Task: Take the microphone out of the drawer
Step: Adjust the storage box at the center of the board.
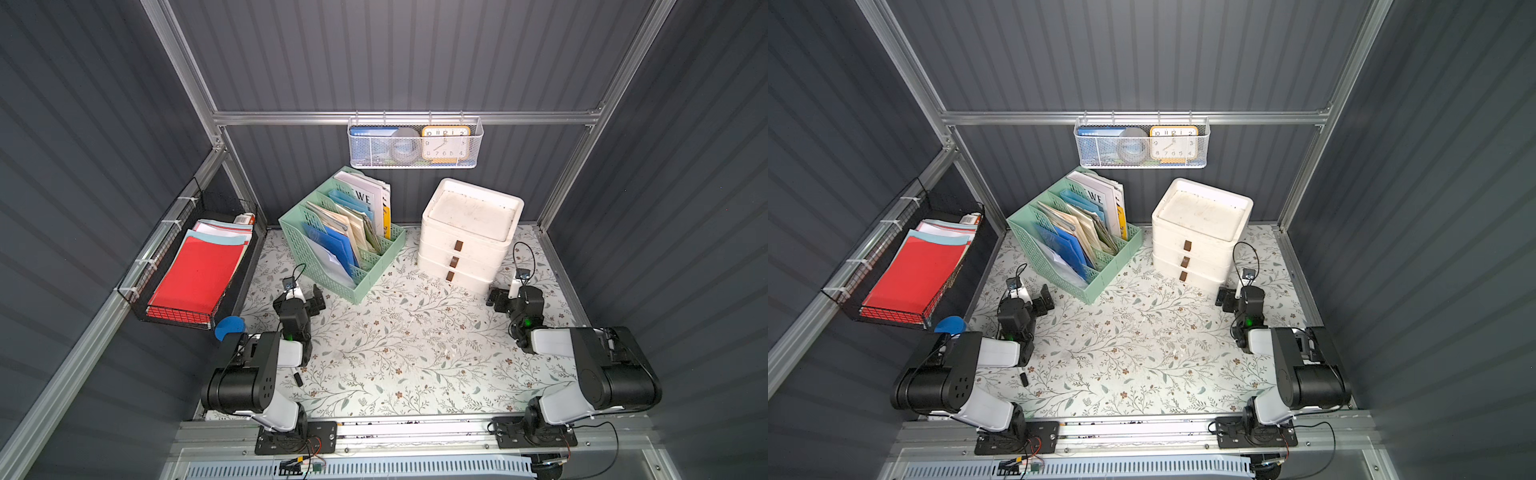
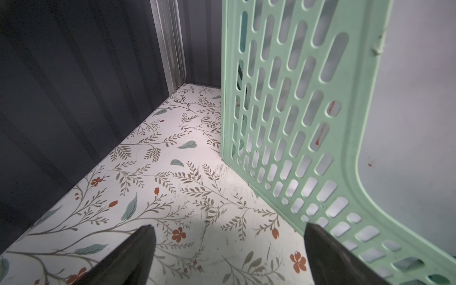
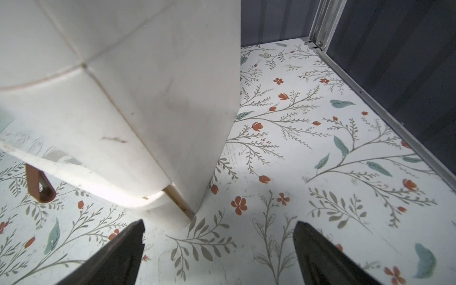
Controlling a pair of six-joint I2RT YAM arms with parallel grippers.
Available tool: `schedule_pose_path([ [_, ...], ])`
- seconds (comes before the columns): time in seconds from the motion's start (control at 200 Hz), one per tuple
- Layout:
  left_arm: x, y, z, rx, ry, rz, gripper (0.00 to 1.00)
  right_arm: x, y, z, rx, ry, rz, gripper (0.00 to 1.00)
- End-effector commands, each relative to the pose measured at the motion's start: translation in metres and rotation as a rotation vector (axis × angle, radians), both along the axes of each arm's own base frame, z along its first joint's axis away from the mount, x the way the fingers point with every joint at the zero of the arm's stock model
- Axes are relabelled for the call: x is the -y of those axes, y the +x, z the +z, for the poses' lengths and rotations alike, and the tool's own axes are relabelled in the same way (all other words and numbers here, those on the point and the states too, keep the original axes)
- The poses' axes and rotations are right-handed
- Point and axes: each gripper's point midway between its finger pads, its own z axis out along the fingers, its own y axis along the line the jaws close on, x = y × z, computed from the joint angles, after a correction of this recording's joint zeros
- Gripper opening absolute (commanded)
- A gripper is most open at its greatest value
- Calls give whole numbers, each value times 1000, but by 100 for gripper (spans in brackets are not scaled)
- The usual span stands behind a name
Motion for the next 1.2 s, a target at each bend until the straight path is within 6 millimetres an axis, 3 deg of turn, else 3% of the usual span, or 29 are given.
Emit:
schedule_pose_path([
  [0.0, -2, 2, 9, 26, 14, 2, 99, 4, 6, 21, 57, -14, -12, 99],
  [0.105, -2, 1, 9, 29, 17, 5, 99, -3, -3, 41, 52, -18, 24, 99],
  [0.18, -9, 1, 14, 39, 11, 54, 99, 6, -18, 57, 14, 16, -48, 99],
  [0.34, -16, 13, 23, -119, -14, 102, 99, 11, -52, 95, -17, 76, -107, 99],
  [0.495, -7, 11, 59, -66, -90, 89, 99, 52, -93, 114, -6, 302, -477, 99],
  [0.575, -3, 9, 75, -50, -187, 107, 99, 43, -95, 136, -7, 369, -416, 99],
  [0.655, 2, 8, 79, -76, -357, 142, 99, 42, -94, 165, 14, 386, -398, 99],
  [0.75, 15, 12, 82, -114, -535, 151, 99, 38, -79, 204, 24, 400, -362, 98],
  [0.9, 41, 12, 94, -109, -657, 175, 99, 28, -41, 227, -66, 459, -323, 92],
  [1.065, 68, 8, 128, -59, -685, 138, 99, 23, 13, 236, -74, 526, -298, 75],
  [1.195, 89, 11, 153, -50, -778, 48, 99, 22, 46, 233, -121, 555, -310, 67],
])
